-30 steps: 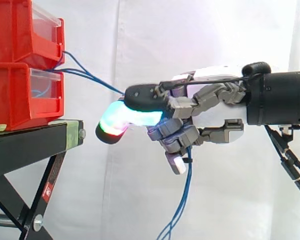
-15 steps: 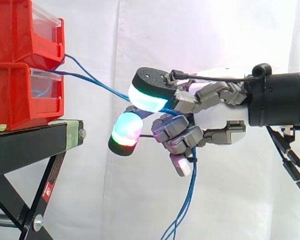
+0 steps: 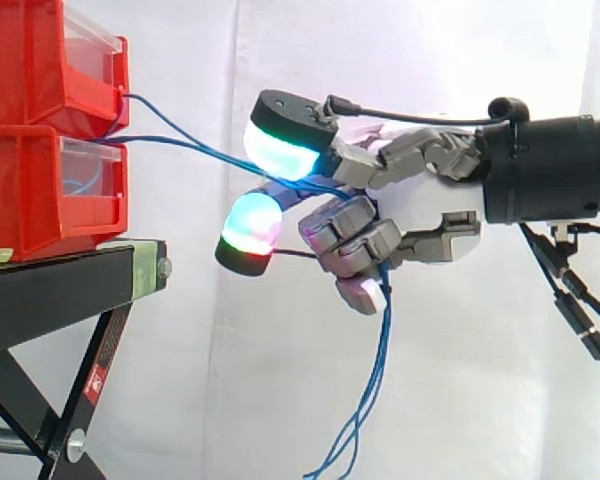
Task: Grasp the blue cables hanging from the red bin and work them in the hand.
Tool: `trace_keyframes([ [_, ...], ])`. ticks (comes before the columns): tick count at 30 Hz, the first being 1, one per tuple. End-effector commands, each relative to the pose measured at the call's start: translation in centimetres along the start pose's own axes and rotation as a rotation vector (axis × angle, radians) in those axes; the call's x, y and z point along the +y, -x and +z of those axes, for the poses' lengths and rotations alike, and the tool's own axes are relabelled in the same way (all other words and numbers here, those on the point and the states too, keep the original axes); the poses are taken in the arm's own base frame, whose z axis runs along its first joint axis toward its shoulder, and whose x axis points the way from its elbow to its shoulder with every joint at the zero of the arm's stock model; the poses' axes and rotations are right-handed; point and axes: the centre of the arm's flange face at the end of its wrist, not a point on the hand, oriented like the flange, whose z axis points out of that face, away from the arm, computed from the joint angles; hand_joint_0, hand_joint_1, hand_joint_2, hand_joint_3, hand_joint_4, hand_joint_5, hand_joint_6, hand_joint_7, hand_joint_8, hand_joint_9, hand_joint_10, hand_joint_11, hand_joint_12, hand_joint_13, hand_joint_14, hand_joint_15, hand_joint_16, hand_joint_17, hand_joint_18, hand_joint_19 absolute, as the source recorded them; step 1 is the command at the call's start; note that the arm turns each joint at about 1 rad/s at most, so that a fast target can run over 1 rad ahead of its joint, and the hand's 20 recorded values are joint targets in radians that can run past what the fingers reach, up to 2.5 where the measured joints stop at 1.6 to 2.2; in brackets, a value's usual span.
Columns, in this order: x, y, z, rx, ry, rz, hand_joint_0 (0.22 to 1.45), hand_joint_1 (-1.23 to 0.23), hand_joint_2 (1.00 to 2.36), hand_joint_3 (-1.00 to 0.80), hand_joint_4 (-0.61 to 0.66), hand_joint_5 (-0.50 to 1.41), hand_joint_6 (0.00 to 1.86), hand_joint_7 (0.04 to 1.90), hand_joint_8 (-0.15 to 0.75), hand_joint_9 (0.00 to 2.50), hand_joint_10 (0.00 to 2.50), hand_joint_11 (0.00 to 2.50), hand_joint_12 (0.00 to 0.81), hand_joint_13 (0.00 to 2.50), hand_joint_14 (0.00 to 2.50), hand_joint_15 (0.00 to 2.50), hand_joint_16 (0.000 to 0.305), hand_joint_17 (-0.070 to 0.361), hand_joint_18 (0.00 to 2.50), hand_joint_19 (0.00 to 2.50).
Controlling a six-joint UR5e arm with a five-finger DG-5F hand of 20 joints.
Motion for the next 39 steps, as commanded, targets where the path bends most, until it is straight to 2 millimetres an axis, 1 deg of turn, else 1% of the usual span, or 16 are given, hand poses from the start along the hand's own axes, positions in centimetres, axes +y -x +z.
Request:
trace_keyframes([
  [1,0.7,0.5,0.2,0.008,-0.031,-0.003,0.78,-0.49,1.00,-1.00,0.19,0.23,0.33,1.38,0.487,0.54,2.50,2.50,0.536,0.84,2.50,2.03,0.048,0.108,1.26,1.02],
  [5,1.5,0.8,0.4,0.018,-0.050,-0.007,0.85,-0.50,1.00,-0.99,0.18,0.24,0.32,1.39,0.485,0.56,2.50,2.50,0.531,0.84,2.50,2.03,0.044,0.100,1.26,1.11],
  [9,2.1,1.0,0.1,0.038,-0.074,-0.020,0.88,-0.51,1.00,-0.93,0.17,0.24,0.32,1.39,0.485,0.56,2.50,2.50,0.534,0.84,2.50,2.05,0.045,0.102,1.28,1.12],
  [15,2.4,1.2,-0.2,0.046,-0.086,-0.043,0.85,-0.51,1.00,-1.00,0.17,0.23,0.33,1.39,0.485,0.56,2.50,2.50,0.537,0.84,2.50,2.08,0.046,0.103,1.27,1.13],
  [19,2.8,1.2,-0.3,0.047,-0.079,-0.040,0.85,-0.51,1.00,-0.98,0.17,0.23,0.33,1.39,0.484,0.55,2.50,2.50,0.533,0.84,2.50,2.06,0.045,0.102,1.27,1.16],
  [25,3.9,1.9,-0.7,0.037,-0.060,-0.037,0.92,-0.55,1.01,-0.85,0.16,0.22,0.34,1.37,0.481,0.55,2.50,2.50,0.530,0.83,2.50,2.07,0.045,0.101,1.28,1.16],
  [28,4.4,2.2,-0.8,0.031,-0.053,-0.035,0.93,-0.56,1.01,-0.80,0.16,0.22,0.35,1.37,0.478,0.55,2.50,2.50,0.526,0.83,2.50,2.05,0.045,0.101,1.28,1.19],
  [34,5.4,3.1,-0.6,0.015,-0.032,-0.028,0.94,-0.57,1.01,-0.75,0.16,0.22,0.33,1.37,0.477,0.55,2.50,2.50,0.529,0.84,2.50,2.08,0.045,0.102,1.28,1.19],
  [39,6.1,3.4,-0.4,0.014,-0.034,-0.028,0.94,-0.57,1.01,-0.74,0.16,0.22,0.33,1.37,0.476,0.55,2.50,2.50,0.527,0.83,2.50,2.06,0.045,0.101,1.28,1.22],
])
